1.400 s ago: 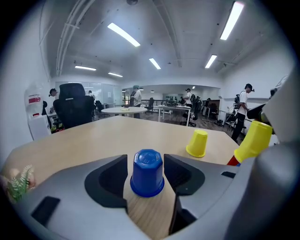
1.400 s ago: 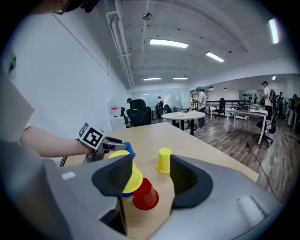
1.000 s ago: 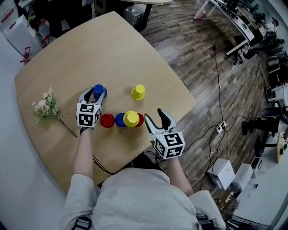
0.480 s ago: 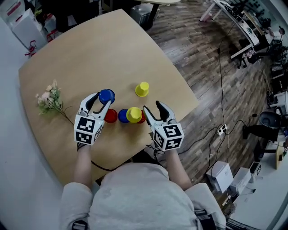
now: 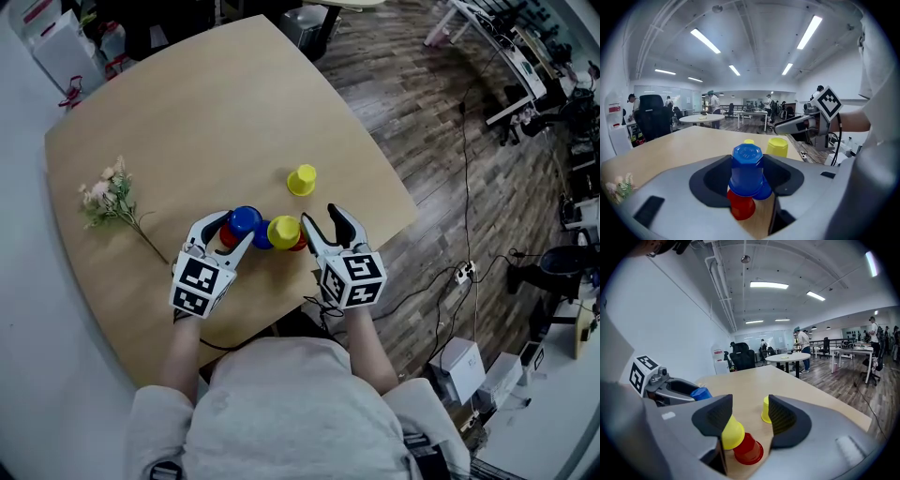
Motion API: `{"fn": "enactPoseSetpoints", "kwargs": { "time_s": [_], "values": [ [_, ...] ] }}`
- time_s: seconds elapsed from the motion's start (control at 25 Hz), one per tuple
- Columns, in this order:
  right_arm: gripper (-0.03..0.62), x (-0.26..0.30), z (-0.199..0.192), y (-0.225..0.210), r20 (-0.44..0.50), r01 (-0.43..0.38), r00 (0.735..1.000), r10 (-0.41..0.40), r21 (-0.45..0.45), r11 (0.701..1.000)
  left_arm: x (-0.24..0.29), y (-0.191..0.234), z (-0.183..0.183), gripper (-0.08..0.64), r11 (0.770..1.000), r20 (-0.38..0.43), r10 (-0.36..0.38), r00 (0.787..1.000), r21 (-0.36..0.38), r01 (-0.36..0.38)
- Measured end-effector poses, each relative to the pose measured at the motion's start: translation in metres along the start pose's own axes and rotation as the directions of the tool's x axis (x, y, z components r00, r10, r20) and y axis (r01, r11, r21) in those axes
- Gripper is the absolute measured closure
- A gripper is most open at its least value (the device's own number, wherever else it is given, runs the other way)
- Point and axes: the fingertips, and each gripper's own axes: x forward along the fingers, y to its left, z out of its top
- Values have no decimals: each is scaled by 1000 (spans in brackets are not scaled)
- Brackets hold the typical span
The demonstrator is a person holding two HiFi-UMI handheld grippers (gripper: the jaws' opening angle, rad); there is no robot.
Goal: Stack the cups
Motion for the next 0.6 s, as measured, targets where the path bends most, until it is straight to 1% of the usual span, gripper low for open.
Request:
{"fn": "enactPoseSetpoints", "kwargs": {
  "time_s": [0.24,0.6],
  "values": [
    [341,-9,-5,0,2,9,1000,-9,9,1000,5,-14,-7,345,1000,-38,-26,999,11,26],
    [341,-18,-6,-5,8,24,1000,-24,18,1000,8,-18,-9,345,1000,-32,-25,999,4,25]
  ]
}}
